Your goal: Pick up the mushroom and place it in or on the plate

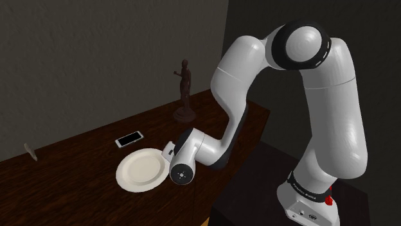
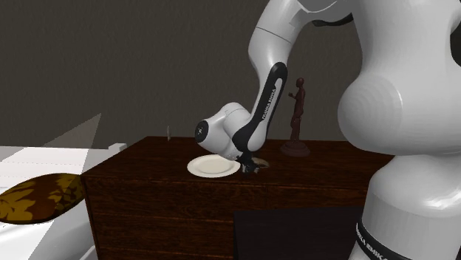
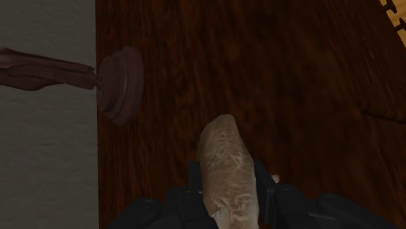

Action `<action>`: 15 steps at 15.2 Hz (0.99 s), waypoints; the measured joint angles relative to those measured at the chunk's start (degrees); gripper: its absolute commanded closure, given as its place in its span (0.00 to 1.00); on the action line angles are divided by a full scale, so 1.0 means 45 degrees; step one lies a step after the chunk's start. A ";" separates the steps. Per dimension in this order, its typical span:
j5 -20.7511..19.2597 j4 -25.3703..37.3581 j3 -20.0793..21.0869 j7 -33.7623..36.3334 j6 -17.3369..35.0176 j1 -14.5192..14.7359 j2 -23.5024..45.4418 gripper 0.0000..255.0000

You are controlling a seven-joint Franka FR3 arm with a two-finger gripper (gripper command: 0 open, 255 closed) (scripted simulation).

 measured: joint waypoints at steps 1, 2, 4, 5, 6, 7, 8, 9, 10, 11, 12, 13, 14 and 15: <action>0.0081 -0.0064 0.0045 -0.0083 0.0038 -0.0038 -0.0138 1.00; 0.0193 -0.0128 0.0106 -0.0191 0.0074 -0.0073 -0.0300 1.00; 0.0398 -0.0263 0.0214 -0.0413 0.0161 -0.0164 -0.0654 1.00; 0.0521 -0.0367 0.0277 -0.0537 0.0217 -0.0224 -0.0888 1.00; 0.0635 -0.0417 0.0331 -0.0660 0.0254 -0.0266 -0.1068 1.00; 0.0734 -0.0486 0.0380 -0.0763 0.0298 -0.0309 -0.1244 1.00; 0.0851 -0.0504 0.0429 -0.0911 0.0335 -0.0350 -0.1411 1.00; 0.0984 -0.0564 0.0487 -0.1064 0.0388 -0.0405 -0.1629 1.00; 0.1091 -0.0654 0.0538 -0.1157 0.0434 -0.0447 -0.1821 1.00; 0.1230 -0.0713 0.0598 -0.1296 0.0477 -0.0488 -0.2029 1.00; 0.1341 -0.0745 0.0641 -0.1431 0.0520 -0.0529 -0.2198 1.00; 0.1450 -0.0787 0.0684 -0.1542 0.0555 -0.0561 -0.2358 1.00; 0.1574 -0.0853 0.0736 -0.1654 0.0595 -0.0594 -0.2546 1.00; 0.1702 -0.0911 0.0784 -0.1789 0.0645 -0.0636 -0.2745 1.00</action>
